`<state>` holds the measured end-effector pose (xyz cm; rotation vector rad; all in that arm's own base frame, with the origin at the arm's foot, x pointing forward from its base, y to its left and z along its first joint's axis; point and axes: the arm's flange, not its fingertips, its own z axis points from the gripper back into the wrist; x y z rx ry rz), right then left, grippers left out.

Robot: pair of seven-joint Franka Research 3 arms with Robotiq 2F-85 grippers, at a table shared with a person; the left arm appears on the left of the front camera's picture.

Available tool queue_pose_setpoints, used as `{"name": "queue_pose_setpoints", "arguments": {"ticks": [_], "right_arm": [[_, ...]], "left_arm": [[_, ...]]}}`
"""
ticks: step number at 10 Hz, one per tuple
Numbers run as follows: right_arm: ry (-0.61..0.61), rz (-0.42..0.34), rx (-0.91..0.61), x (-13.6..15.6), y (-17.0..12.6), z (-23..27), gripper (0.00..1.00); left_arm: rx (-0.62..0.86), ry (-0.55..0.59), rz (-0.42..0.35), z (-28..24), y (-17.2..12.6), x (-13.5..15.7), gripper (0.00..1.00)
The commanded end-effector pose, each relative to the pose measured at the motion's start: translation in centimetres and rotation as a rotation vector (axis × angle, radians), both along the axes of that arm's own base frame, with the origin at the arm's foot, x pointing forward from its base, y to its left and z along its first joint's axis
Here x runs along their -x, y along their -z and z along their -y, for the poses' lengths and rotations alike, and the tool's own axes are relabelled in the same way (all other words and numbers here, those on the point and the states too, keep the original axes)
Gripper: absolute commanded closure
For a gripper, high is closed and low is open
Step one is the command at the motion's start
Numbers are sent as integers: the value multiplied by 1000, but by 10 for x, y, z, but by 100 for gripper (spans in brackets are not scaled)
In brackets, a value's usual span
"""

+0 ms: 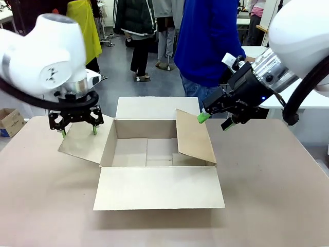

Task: Pack the gift set into the box.
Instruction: Place both hands on the side flaps of the Package Box and spread them outward.

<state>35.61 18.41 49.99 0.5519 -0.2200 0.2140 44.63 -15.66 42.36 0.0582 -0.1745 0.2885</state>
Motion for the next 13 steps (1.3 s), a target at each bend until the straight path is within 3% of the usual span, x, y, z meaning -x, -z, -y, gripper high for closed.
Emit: {"name": "queue_pose_setpoints", "arguments": {"ticks": [1,2,5,6,7,9,10,11,12,13], "right_arm": [[26,3,19,2,-2,-2,0],[26,3,19,2,-2,-2,0],[0,0,0,0,0,0,0],[101,-51,143,-18,-3,-21,0],[26,-15,327,-43,-9,-79,0],[17,-87,716,-82,10,-186,0],[119,-142,844,-87,21,-191,0],[236,-78,750,-80,4,-153,0],[31,-28,532,-50,30,-168,0],[74,-59,653,-57,36,-171,0]], "left_arm": [[175,111,7,-36,18,17,0],[0,0,0,0,0,0,0],[0,0,0,0,0,0,0],[0,0,0,0,0,0,0],[0,0,0,0,0,0,0],[0,0,0,0,0,0,0],[0,0,0,0,0,0,0],[0,0,0,0,0,0,0],[0,0,0,0,0,0,0],[0,0,0,0,0,0,0]]}}
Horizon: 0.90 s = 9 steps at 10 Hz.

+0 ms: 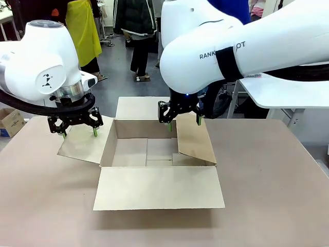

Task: Pack the gift set into the box.
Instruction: Place both hands on the side flaps of the Package Box and spread them outward.

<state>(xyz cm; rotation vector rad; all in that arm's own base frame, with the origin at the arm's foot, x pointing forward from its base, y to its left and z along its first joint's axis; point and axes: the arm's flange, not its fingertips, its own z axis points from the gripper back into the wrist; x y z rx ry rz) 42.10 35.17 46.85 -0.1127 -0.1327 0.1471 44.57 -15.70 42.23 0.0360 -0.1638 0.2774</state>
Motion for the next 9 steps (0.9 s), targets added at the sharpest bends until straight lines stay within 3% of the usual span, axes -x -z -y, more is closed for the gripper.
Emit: {"name": "queue_pose_setpoints", "arguments": {"ticks": [1,2,5,9], "right_arm": [[-49,-6,9,-1,13,-15,0],[-33,11,-15,-9,22,-18,0],[132,63,128,-23,62,-29,0],[232,167,254,-16,62,-11,0]], "left_arm": [[-22,-13,8,0,-1,-1,0],[-22,-13,8,0,-1,-1,0],[-22,-13,8,0,-1,-1,0],[-22,-13,8,0,-1,-1,0]]}}
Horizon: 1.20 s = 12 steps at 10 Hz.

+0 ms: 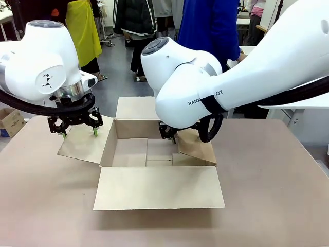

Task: Pack the gift set into the box.
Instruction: Place both hands on the side flaps of the Package Box and spread them outward.

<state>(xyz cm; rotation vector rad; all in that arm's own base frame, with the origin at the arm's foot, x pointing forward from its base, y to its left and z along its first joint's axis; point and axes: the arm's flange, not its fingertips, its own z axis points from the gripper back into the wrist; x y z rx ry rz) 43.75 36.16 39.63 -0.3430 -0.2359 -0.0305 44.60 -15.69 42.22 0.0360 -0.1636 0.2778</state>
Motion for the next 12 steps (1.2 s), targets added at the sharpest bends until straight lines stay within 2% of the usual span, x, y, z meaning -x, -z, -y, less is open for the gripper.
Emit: {"name": "queue_pose_setpoints", "arguments": {"ticks": [1,4,6,7,10,12], "right_arm": [[76,54,57,0,-17,9,0],[171,107,68,8,-59,62,0],[233,160,-6,14,-92,104,0],[268,158,-31,15,-97,126,0],[285,133,-276,25,-66,179,0],[305,127,-369,37,-38,195,0]], "left_arm": [[-22,-12,8,0,-1,0,0],[-22,-12,8,0,-1,0,0],[-22,-12,8,0,-1,0,0],[-22,-12,8,0,-1,0,0],[-22,-12,8,0,-1,0,0],[-22,-12,8,0,-1,0,0]]}}
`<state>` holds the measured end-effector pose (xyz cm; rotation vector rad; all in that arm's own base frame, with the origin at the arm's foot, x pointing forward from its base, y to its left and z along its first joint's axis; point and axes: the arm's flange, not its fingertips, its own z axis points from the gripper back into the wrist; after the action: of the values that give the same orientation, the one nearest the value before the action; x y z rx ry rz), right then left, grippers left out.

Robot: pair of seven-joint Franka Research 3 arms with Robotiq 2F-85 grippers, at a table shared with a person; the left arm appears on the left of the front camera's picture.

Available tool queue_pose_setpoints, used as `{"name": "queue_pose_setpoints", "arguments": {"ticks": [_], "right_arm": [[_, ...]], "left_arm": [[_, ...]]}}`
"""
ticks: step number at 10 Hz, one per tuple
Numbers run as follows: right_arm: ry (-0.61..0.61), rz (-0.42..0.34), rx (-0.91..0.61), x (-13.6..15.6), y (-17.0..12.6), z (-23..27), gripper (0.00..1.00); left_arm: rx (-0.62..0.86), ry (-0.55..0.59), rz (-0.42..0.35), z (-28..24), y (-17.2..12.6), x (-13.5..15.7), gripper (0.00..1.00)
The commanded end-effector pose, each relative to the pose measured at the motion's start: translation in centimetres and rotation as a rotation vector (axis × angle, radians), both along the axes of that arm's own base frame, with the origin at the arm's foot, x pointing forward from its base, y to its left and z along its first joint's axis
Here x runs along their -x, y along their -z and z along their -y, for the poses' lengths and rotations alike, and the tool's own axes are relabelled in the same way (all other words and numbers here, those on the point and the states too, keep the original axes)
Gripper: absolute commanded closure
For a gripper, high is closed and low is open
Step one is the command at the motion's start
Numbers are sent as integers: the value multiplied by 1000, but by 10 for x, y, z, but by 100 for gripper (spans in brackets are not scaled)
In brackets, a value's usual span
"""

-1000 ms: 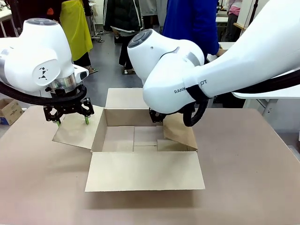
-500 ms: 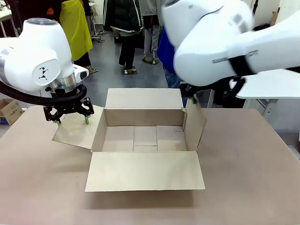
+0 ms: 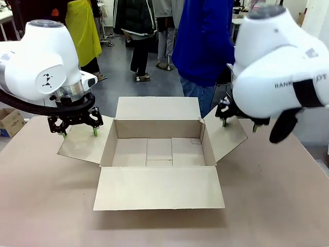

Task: Pack the gift set into the box.
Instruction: Place both hands on the side flaps of the Package Box and spread them outward.

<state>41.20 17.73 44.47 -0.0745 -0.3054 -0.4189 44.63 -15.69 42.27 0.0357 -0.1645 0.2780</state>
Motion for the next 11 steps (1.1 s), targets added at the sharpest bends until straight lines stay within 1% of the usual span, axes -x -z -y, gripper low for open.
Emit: {"name": "queue_pose_setpoints", "arguments": {"ticks": [1,2,3,4,11], "right_arm": [[-15,16,-109,20,22,21,0],[-40,43,-175,23,29,27,0],[-84,-3,-197,20,37,24,0],[1,19,-100,15,29,15,0],[1,19,-100,15,29,15,0]], "left_arm": [[-23,-12,7,0,-1,0,0],[-23,-12,7,0,-1,0,0],[-23,-12,7,0,-1,0,0],[-23,-12,7,0,-1,0,0],[-23,-12,7,0,-1,0,0]]}}
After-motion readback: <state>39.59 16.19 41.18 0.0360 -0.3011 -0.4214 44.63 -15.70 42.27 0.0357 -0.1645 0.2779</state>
